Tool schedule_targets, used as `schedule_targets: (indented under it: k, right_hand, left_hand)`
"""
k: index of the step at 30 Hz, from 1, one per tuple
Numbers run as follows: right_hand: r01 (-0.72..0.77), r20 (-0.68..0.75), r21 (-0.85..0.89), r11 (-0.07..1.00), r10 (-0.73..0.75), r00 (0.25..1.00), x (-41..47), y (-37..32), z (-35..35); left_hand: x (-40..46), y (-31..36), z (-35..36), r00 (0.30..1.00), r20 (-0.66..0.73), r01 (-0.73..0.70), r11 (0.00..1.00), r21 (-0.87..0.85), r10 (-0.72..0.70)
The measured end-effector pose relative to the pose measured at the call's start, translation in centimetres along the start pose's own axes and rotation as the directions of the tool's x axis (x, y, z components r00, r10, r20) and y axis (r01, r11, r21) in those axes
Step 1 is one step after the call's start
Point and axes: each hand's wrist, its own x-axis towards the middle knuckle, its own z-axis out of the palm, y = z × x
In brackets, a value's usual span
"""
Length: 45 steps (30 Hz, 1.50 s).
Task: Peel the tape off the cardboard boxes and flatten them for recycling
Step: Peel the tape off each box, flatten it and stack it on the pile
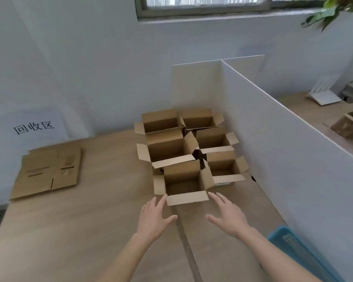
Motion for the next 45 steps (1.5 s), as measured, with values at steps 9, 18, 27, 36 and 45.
schedule_targets:
  k: [9, 18, 27, 36, 45]
  right_hand:
    - [0.159, 0.057, 0.168, 0.973, -0.171, 0.984, 8.4, 4.5, 3.5]
    - [0.202, 0.056, 0.311, 0.929, -0.231, 0.971, 8.6, 4.3, 4.4]
    - [0.19, -0.048, 0.437, 0.879, -0.188, 0.981, 0.8, 1.4, 2.4]
    - [0.316, -0.272, 0.486, 0.815, -0.202, 0.941, -11.4, -2.6, 3.6]
    - [0.372, -0.332, 0.461, 0.806, -0.232, 0.914, -18.7, -4.8, 2.4]
  left_hand:
    - [6.0, 1.0, 6.6, 0.984, 0.022, 0.176, 0.978, -0.112, -0.174]
    - [5.8, 1.7, 7.6, 0.971, -0.033, 0.209, 0.904, -0.373, -0.238]
    - [-2.3, 2.2, 4.4, 0.965, -0.183, 0.052, 0.823, -0.565, -0.186]
    - [-14.7, 2.6, 3.2, 0.938, -0.249, -0.033, 0.655, -0.755, -0.239]
    - [-22.0, 4.1, -0.8, 0.96, -0.263, -0.166, 0.562, -0.81, -0.096]
